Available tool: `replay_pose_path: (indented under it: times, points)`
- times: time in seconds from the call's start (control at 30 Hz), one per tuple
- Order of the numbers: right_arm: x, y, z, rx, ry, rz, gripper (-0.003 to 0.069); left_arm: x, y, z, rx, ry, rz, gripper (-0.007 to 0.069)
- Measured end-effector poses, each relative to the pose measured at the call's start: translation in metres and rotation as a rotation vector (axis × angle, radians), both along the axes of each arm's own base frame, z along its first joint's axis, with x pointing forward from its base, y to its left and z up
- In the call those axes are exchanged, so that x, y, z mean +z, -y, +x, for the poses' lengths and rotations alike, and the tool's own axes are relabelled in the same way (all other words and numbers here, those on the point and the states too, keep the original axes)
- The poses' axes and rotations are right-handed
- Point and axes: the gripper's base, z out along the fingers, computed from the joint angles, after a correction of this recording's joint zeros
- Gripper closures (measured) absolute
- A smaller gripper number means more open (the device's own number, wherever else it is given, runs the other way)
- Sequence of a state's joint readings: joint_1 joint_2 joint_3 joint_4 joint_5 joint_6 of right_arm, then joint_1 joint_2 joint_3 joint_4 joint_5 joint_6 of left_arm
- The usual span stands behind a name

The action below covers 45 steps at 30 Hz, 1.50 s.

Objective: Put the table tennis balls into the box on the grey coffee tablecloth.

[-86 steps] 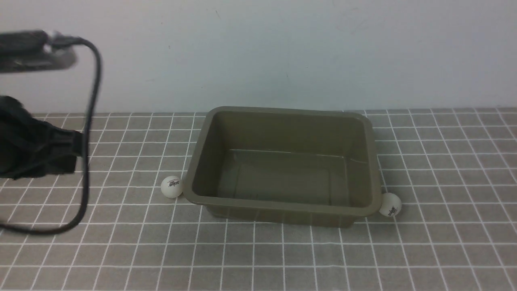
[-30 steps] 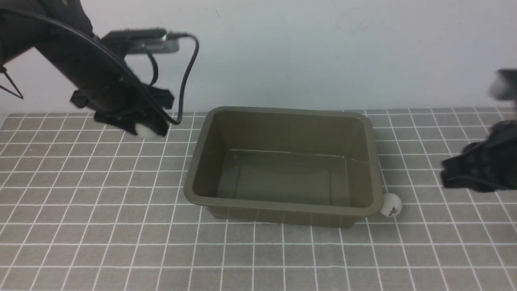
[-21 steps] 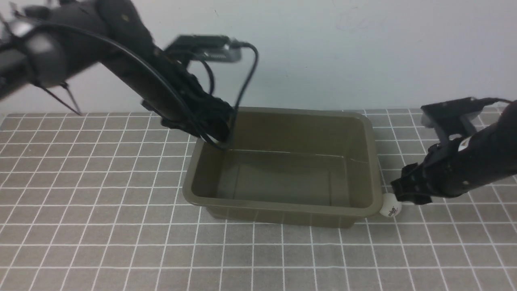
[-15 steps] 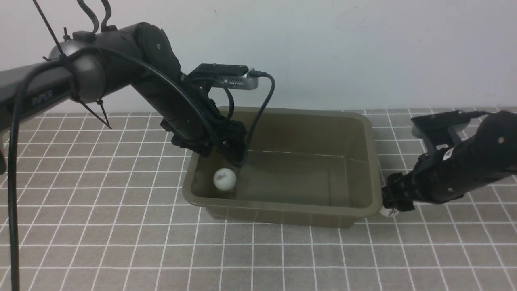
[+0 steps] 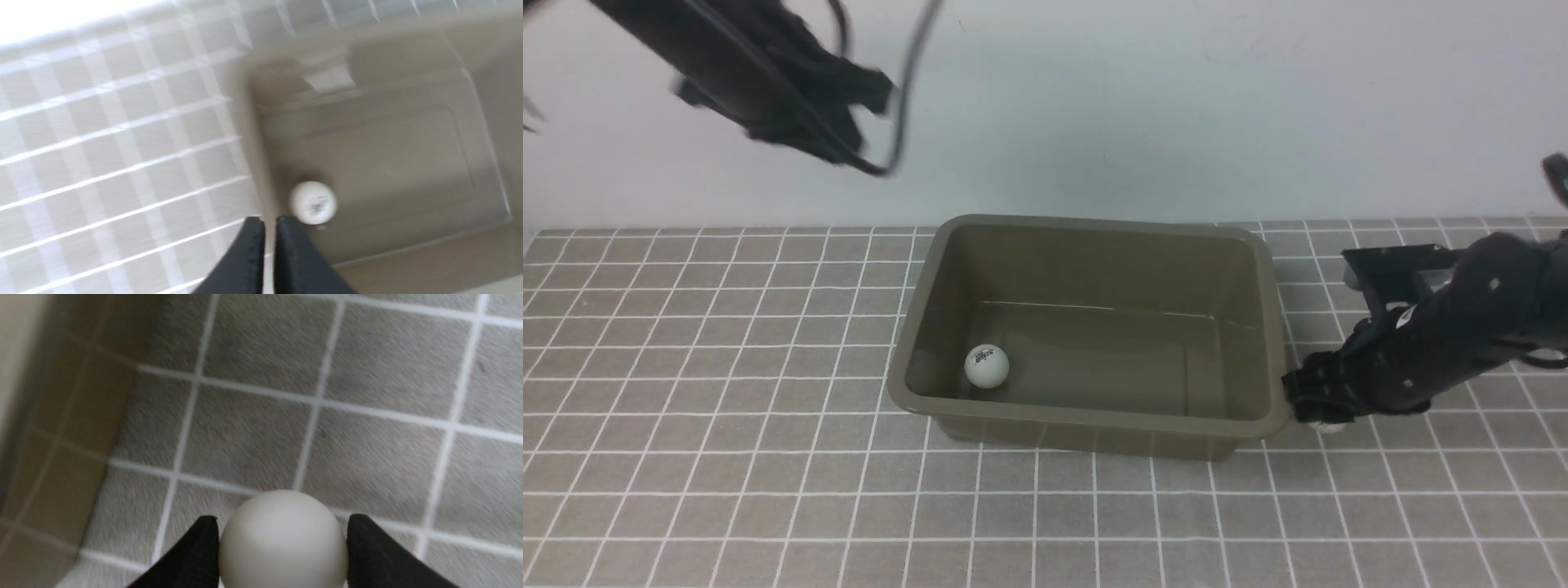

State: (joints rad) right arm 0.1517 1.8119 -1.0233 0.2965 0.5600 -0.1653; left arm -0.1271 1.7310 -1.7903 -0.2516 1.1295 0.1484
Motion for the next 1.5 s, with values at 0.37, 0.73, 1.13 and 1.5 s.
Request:
replay_pose_path:
  times: [0.37, 0.73, 1.13, 1.5]
  points:
    - [0.124, -0.050, -0.008, 0.151, 0.271, 0.160, 0.0297, 0.058, -0.052, -0.094, 0.133, 0.105, 0.035, 0.0629]
    - [0.163, -0.081, 0.012, 0.250, 0.215, 0.143, 0.0062, 0.018, -0.047, -0.125, 0.107, 0.054, -0.007, 0.0629]
    - [0.290, 0.009, -0.175, 0.034, 0.559, 0.048, 0.0659, 0.036, -0.029, -0.140, -0.074, 0.171, -0.130, 0.0629]
    - [0.194, 0.060, -0.323, -0.051, 1.274, 0.349, 0.0671, 0.040, -0.030, -0.182, -0.078, 0.250, -0.124, 0.0629]
